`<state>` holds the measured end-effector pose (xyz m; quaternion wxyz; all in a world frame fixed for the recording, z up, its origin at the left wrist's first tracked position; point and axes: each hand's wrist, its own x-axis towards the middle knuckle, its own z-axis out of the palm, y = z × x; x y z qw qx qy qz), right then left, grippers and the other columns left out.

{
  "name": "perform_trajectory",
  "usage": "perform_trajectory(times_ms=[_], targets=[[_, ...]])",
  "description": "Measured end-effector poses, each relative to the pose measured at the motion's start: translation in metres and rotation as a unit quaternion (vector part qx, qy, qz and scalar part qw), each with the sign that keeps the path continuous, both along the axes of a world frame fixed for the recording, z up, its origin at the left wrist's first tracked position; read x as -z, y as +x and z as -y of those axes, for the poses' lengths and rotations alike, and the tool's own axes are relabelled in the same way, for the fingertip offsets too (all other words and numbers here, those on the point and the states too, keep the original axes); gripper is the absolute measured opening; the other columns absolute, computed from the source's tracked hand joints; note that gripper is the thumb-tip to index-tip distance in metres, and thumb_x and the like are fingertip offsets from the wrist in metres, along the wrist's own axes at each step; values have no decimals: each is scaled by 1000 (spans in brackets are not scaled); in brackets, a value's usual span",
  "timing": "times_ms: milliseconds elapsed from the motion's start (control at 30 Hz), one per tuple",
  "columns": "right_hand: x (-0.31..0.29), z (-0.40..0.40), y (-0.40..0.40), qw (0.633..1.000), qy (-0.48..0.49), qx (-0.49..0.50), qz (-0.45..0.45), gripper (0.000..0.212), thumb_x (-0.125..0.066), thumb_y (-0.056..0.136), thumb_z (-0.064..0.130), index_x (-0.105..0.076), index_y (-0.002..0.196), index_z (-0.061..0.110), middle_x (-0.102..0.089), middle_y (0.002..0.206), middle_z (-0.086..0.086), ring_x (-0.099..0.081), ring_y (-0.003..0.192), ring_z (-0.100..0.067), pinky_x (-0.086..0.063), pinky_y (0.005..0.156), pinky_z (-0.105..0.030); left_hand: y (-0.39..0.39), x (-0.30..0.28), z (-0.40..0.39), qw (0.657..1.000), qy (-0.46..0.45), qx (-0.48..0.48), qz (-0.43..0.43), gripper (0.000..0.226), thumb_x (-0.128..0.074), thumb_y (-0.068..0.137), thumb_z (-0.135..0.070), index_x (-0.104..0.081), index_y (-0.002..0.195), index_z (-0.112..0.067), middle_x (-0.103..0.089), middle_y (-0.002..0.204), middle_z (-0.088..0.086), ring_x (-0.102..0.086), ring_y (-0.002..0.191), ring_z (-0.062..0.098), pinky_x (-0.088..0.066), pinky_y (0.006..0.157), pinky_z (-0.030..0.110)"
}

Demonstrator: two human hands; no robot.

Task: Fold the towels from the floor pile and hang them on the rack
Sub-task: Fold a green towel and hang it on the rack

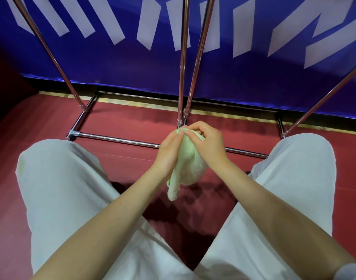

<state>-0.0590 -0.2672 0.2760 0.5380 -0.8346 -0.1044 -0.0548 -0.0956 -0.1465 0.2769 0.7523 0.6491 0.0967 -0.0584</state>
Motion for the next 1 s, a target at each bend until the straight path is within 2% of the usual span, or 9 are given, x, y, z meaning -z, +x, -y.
perform_trajectory(times_ms=[133, 233, 300, 400, 500, 600, 800, 900, 1000], targets=[[1, 0, 1, 1000, 4, -16, 1, 8, -64, 88, 17, -67, 81, 21, -64, 76, 9, -52, 69, -2, -39, 67, -15, 1, 3, -3, 998, 48, -32, 22, 32, -50, 95, -31, -62, 124, -22, -65, 124, -4, -58, 119, 10, -42, 107, 38], [2, -2, 1, 1000, 10, -25, -10, 9, -62, 89, 18, -65, 89, 26, -59, 70, 1, -49, 63, -9, -41, 63, -22, 3, 3, -8, 993, 71, -81, 48, 25, -45, 100, -16, -62, 115, -27, -66, 113, -7, -61, 107, 6, -47, 96, 29], [3, -3, 1, 1000, 4, -24, -18, 10, -63, 88, 20, -62, 96, 27, -53, 63, 6, -47, 59, -9, -42, 62, -26, 5, 3, -15, 990, 70, -105, 57, 24, -44, 99, -15, -63, 107, -29, -66, 104, -7, -62, 95, 5, -49, 87, 26], [6, -1, 0, 999, -35, -38, -18, 16, -65, 86, 28, -59, 101, 27, -55, 62, 8, -53, 62, -14, -45, 68, -32, 9, 1, -27, 987, 65, -128, 70, 21, -45, 98, -20, -63, 99, -31, -64, 98, -1, -59, 88, 13, -48, 83, 33], [9, 4, 0, 990, -126, -68, -19, 23, -64, 87, 38, -58, 106, 27, -53, 67, 11, -53, 67, -11, -43, 68, -32, 11, -3, -37, 984, 74, -141, 78, 22, -44, 99, -16, -61, 95, -29, -61, 93, -2, -56, 83, 13, -47, 78, 29], [7, 8, -1, 974, -206, -94, -8, 30, -62, 88, 42, -58, 113, 26, -55, 79, 15, -55, 76, -12, -42, 69, -31, 12, -5, -44, 982, 113, -127, 86, 21, -44, 99, -16, -60, 94, -29, -60, 89, -5, -54, 82, 12, -45, 78, 30], [2, 17, 5, 964, -254, -71, 7, 25, -66, 85, 41, -62, 85, 16, -52, 65, 8, -53, 67, -18, -39, 62, -35, 6, -3, -52, 948, 280, -33, 150, 15, -41, 101, -12, -54, 99, -19, -53, 77, -14, -47, 68, -4, -37, 68, 15], [0, 19, 3, 966, -248, -58, 34, 23, -65, 87, 37, -62, 84, 15, -56, 68, 6, -55, 69, -20, -42, 65, -36, 4, -1, -54, 932, 324, -1, 160, 13, -39, 101, -12, -49, 97, -20, -47, 67, -4, -41, 58, 6, -33, 61, 26], [-1, 18, 2, 960, -268, -56, 66, 19, -61, 89, 35, -64, 90, 16, -64, 78, 4, -58, 77, -20, -45, 68, -36, 3, 0, -54, 929, 334, 6, 159, 13, -37, 102, -14, -46, 97, -20, -53, 73, 13, -45, 62, 13, -36, 62, 31]])
